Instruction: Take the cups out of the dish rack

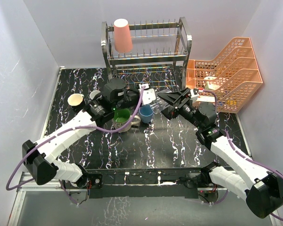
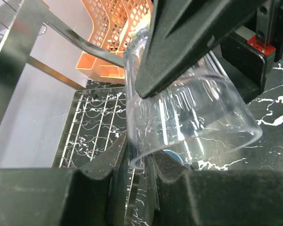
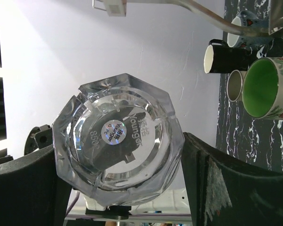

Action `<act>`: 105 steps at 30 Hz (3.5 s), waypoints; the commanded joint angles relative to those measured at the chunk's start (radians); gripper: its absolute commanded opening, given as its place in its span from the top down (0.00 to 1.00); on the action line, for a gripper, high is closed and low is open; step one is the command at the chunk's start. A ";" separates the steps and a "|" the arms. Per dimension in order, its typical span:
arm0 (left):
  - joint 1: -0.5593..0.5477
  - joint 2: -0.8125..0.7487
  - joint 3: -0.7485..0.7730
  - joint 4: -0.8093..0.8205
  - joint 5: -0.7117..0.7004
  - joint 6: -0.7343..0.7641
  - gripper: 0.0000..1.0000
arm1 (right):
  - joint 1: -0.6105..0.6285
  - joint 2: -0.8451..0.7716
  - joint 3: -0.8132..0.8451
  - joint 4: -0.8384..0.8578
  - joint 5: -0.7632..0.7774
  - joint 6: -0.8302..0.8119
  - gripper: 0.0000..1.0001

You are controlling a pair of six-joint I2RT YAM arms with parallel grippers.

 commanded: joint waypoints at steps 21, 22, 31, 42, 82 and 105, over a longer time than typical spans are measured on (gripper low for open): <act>-0.001 0.365 0.441 -0.383 -0.163 -0.100 1.00 | -0.260 -0.228 -0.171 -0.493 -0.035 -0.211 0.02; -0.001 0.385 0.463 -0.394 -0.162 -0.095 1.00 | -0.275 -0.249 -0.173 -0.545 -0.019 -0.239 0.02; -0.004 0.548 0.610 -0.450 -0.112 -0.124 1.00 | -0.311 -0.363 -0.094 -0.859 0.226 -0.440 0.02; -0.011 0.752 0.753 -0.531 -0.070 -0.175 1.00 | -0.311 -0.320 0.054 -0.940 0.374 -0.588 0.02; 0.002 0.907 0.952 -0.779 -0.008 -0.224 0.25 | -0.310 0.067 0.445 -1.112 0.563 -1.077 0.02; 0.037 0.626 1.020 -1.012 -0.015 -0.206 0.03 | -0.311 -0.075 0.576 -1.068 0.583 -1.068 0.02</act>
